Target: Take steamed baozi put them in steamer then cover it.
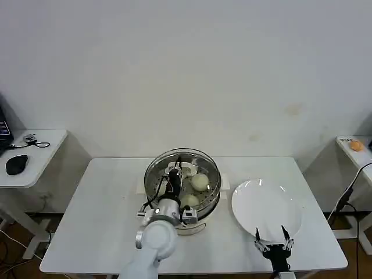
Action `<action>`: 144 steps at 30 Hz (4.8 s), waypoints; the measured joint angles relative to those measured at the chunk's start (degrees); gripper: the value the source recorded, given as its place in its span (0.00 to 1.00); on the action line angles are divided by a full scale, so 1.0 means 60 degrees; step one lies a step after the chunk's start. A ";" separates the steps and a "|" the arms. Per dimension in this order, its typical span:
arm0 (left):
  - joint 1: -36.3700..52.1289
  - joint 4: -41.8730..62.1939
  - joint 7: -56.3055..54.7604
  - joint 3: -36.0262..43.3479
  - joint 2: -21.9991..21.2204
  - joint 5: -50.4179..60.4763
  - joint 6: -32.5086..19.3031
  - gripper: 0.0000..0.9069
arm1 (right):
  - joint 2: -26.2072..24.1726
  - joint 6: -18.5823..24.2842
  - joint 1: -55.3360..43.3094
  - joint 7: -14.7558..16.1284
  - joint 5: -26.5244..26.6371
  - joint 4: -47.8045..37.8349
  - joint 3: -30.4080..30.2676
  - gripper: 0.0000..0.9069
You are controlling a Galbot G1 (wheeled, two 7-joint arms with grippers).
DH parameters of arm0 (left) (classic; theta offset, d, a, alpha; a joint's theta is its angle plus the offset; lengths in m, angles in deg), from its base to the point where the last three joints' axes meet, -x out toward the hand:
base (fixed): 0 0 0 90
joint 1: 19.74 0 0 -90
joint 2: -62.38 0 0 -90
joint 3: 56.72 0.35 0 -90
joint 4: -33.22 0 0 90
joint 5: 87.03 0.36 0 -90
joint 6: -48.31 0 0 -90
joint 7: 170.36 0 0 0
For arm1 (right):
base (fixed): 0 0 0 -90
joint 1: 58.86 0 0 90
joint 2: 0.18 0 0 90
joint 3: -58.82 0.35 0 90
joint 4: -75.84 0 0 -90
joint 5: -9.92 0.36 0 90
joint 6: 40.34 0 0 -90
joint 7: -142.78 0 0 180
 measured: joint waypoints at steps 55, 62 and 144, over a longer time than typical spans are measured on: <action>-0.0169 0.0219 -0.0197 0.0198 -0.0227 0.0374 -0.0257 1.00 | 0.0006 0.0029 0.0206 0.0208 0.0097 0.0222 -0.0474 1.00; -0.0338 -0.0099 -0.0132 0.0137 -0.0034 0.0323 -0.0260 1.00 | 0.0011 0.0030 0.0253 0.0190 0.0028 0.0242 -0.0582 1.00; -0.6549 -0.1295 -0.3571 -0.5603 0.1383 -1.5668 -0.4183 1.00 | -0.2416 -0.0309 0.2216 0.0433 0.1853 0.2615 -0.0819 1.00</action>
